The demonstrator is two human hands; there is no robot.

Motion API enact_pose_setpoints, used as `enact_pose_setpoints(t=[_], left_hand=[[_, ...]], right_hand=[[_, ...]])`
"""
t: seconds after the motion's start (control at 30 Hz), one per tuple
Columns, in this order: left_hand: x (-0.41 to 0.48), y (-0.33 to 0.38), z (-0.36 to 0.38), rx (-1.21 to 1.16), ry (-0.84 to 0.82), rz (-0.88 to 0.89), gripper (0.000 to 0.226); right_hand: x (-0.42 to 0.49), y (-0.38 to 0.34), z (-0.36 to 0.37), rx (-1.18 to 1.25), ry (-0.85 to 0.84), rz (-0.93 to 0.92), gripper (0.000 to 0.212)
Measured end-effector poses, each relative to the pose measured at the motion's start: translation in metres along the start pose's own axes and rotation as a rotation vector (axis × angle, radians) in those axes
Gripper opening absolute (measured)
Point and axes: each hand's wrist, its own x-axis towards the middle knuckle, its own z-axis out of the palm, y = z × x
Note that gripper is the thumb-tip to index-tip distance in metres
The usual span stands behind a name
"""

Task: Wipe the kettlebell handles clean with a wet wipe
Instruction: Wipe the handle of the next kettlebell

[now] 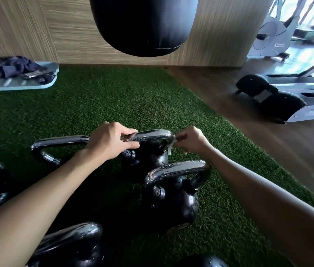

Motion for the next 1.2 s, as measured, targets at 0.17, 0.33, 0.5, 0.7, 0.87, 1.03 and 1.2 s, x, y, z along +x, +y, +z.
enact_pose_setpoints(t=[0.17, 0.33, 0.5, 0.7, 0.87, 1.03, 1.2], left_hand=[[0.005, 0.002, 0.001, 0.046, -0.004, -0.003, 0.053], [0.024, 0.008, -0.001, 0.048, -0.012, -0.033, 0.055], [0.054, 0.023, -0.001, 0.094, -0.069, -0.079, 0.056], [0.058, 0.027, -0.022, -0.343, -0.179, -0.193, 0.066], [0.041, 0.027, -0.013, -0.815, -0.253, -0.290, 0.062], [0.037, 0.022, 0.002, -1.017, -0.286, -0.379, 0.058], [0.037, 0.017, -0.009, -1.123, -0.336, -0.327, 0.050]], right_hand=[[0.001, -0.003, 0.003, 0.001, -0.025, 0.043, 0.010], [-0.009, -0.012, -0.034, -0.030, 0.137, -0.071, 0.018], [-0.012, -0.034, -0.044, -0.142, 0.229, -0.165, 0.027], [-0.002, -0.060, -0.034, 0.002, 0.375, -0.148, 0.030], [-0.002, -0.082, -0.024, 0.095, 0.339, -0.236, 0.042], [0.007, -0.098, -0.014, 0.073, 0.326, -0.288, 0.032], [0.013, -0.108, -0.008, 0.108, 0.363, -0.258, 0.027]])
